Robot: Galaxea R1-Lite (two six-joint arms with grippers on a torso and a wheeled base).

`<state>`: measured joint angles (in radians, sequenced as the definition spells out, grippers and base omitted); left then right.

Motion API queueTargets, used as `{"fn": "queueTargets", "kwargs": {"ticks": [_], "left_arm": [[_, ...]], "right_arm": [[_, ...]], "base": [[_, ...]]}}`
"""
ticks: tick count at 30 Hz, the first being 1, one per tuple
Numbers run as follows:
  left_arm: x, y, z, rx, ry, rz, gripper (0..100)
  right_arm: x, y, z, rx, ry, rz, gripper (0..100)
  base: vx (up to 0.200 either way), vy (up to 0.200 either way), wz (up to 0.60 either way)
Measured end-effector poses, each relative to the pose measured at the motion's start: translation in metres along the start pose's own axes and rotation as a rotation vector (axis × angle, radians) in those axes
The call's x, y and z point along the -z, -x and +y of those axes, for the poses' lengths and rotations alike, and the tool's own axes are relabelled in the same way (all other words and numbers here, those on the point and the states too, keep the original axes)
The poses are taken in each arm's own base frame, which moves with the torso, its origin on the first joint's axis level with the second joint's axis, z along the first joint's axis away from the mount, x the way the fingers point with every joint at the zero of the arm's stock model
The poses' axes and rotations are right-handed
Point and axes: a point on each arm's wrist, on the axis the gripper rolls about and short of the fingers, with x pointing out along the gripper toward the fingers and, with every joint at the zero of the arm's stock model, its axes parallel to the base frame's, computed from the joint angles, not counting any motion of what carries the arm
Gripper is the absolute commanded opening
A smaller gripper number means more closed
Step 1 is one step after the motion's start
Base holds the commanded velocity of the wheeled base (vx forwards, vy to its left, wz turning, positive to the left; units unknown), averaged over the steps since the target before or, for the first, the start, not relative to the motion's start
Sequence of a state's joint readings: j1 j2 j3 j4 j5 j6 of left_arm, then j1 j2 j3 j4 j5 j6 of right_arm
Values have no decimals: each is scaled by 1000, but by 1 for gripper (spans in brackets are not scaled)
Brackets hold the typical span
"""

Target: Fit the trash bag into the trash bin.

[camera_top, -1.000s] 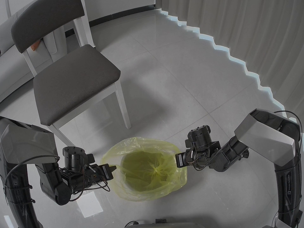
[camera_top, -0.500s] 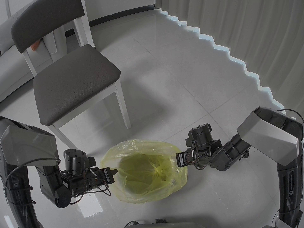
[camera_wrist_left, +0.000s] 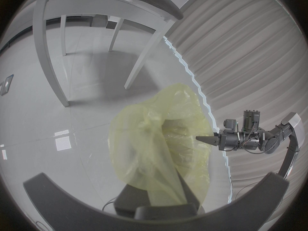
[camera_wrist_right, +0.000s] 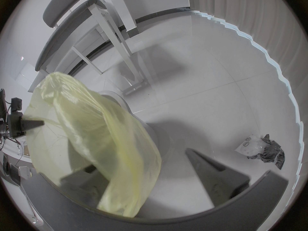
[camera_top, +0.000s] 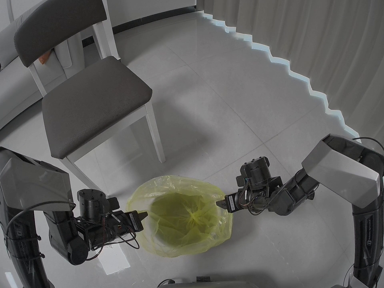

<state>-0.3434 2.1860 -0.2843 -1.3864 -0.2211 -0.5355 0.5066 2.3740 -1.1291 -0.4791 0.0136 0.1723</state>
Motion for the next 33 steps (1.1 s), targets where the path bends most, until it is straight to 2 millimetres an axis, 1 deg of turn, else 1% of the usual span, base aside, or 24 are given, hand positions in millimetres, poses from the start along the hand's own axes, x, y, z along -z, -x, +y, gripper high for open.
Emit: {"fn": "queueTargets", "kwargs": {"ticks": [5,9,15,16,20,25,30,33], "left_arm": [[8,8,3,-24,-2,21,0],[11,12,4,-31,-4,14,0],[14,6,8,-37,-10,-13,0],[15,5,9,-38,-10,-12,100],[19,3,11,-43,-8,-7,100],[23,7,12,-54,-4,10,100],[24,14,12,-61,-2,17,100],[21,18,13,-74,-1,-2,100]], "right_arm": [[-8,19,2,-2,25,-14,100],[-16,32,9,-15,50,-42,100],[-30,39,22,-41,69,-94,100],[-33,39,24,-45,72,-103,100],[-41,39,33,-60,89,-121,100],[-46,38,41,-70,131,-112,100],[-53,33,47,-73,204,-110,100],[-58,28,49,-75,215,-120,100]], "base": [[0,0,0],[0,0,0],[0,0,0],[0,0,0],[0,0,0],[0,0,0],[0,0,0],[0,0,0]]}}
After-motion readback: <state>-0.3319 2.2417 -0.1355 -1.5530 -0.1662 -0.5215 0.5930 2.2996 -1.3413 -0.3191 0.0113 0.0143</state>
